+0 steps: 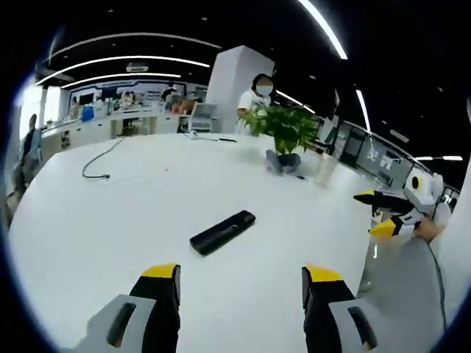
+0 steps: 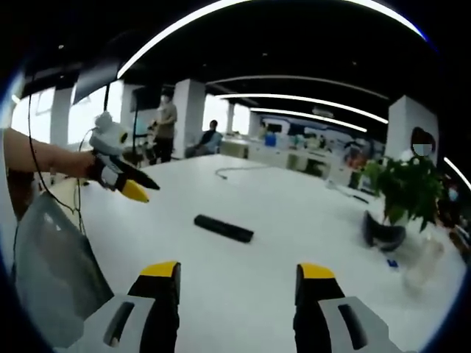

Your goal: Press the specified remote control buttons in sequence, fully releasing each button before pressing the next.

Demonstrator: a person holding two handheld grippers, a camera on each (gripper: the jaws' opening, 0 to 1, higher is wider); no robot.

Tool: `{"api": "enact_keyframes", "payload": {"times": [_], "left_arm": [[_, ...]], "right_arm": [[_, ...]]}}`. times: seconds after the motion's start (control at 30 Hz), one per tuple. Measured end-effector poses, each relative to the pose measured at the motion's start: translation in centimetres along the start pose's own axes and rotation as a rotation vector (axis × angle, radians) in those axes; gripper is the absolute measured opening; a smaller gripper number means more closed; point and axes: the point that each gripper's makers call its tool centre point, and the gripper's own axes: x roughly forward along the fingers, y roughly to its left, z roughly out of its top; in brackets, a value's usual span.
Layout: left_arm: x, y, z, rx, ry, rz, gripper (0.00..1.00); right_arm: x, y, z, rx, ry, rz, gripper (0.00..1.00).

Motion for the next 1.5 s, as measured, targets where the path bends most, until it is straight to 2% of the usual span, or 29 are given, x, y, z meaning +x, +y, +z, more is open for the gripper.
{"api": "enact_keyframes", "payload": {"times": [0.07,0.23,0.3,0.53,0.77,0.93,1.1,1.33,1.5], "left_arm": [[0.6,0.2,-0.2,0.022,0.023,-0.005,0.68],[2.5,0.8,0.4,0.049,0.036,-0.042,0.64],[3.3,1.1,0.2,0.068,0.082,-0.055,0.64],[5.0,1.8,0.5,0.093,0.134,-0.09,0.64],[6.4,2.8,0.3,0.182,0.223,-0.103,0.65],[7.4,3.0,0.0,0.219,0.292,-0.14,0.64],[8.4,3.3,0.2,0.235,0.324,-0.152,0.65],[10.2,3.6,0.1,0.297,0.387,-0.173,0.65],[11.3,3.5,0.1,0.306,0.399,-0.184,0.65]], "right_arm": [[0.0,0.0,-0.1,0.005,0.002,0.001,0.61],[0.3,0.4,-0.6,0.004,0.031,0.027,0.57],[0.5,0.5,-1.0,-0.003,0.053,0.031,0.56],[0.5,0.6,-1.4,0.001,0.071,0.038,0.56],[0.5,0.5,-1.5,0.006,0.082,0.032,0.56],[0.6,0.7,-1.7,-0.003,0.098,0.038,0.57],[0.6,0.7,-1.9,-0.003,0.104,0.041,0.57],[0.6,0.7,-2.1,0.005,0.112,0.045,0.57],[0.6,0.8,-2.3,0.004,0.12,0.053,0.57]]}}
